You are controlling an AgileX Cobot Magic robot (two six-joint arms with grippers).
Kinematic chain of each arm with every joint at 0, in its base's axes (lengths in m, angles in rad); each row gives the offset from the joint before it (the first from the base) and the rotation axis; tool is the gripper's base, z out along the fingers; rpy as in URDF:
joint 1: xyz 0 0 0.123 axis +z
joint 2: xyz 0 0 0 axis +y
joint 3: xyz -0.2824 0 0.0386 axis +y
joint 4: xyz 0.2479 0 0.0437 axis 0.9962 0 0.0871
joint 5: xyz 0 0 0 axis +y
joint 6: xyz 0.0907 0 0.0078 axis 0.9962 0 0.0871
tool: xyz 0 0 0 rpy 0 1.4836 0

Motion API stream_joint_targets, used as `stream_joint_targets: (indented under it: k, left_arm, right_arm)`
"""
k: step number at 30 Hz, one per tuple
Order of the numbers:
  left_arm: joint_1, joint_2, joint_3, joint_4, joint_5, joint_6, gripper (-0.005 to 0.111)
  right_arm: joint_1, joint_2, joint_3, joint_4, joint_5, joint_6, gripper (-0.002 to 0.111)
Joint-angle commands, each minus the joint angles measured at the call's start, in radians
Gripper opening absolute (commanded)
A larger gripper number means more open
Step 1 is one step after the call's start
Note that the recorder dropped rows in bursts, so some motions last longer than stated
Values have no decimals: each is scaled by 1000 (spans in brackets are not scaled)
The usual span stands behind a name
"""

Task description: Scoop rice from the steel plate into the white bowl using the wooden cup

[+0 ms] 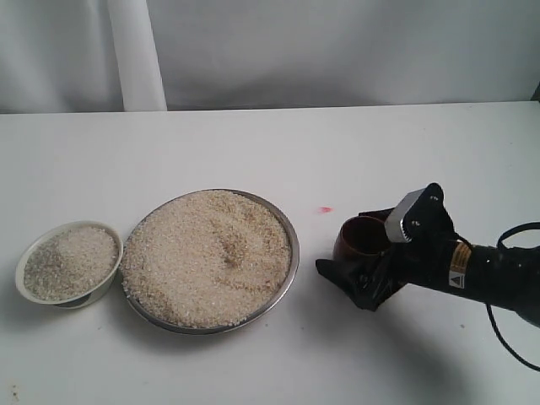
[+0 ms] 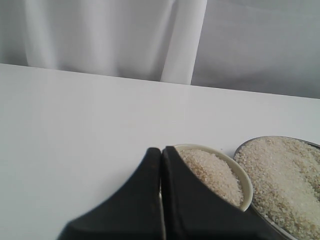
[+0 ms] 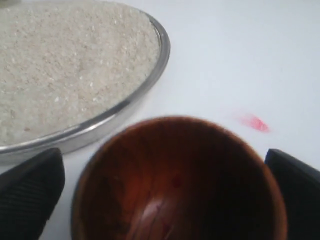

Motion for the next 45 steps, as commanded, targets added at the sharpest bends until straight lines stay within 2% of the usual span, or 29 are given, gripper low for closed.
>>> stream_joint_targets:
  k: [1,6,11,13,20,27,35,41,45]
  left_arm:
    - [-2,0,2,-1,-6,-4,0]
    - [-2,0,2,-1,-6,-4,0]
    - [-2,0,2,-1,-6,-4,0]
    - [-2,0,2,-1,-6,-4,0]
    - [-2,0,2,-1,-6,-4,0]
    - [-2,0,2,-1,-6,-4,0]
    - [-2,0,2,-1,-6,-4,0]
    - [-2,0,2,-1,-6,-4,0]
    - [-2,0,2,-1,-6,-4,0]
  right_arm:
    - [-7,-102,5,-31,17,-3,99]
    - [-7,-234,5,-31,78,21,99]
    - [-7,-389,5,-31,105,139,95]
    - [-7,-462,5,-33,131,178,86]
    - [-7,-689,5,-33,311,268,41]
    - [-7,-865,5,-33,349,397,1]
    - [-7,-1051,5,-50,360,482,0]
    - [-7,-1169,5,-50,360,630,0]
    - [-7,-1226,5,-50,360,633,0]
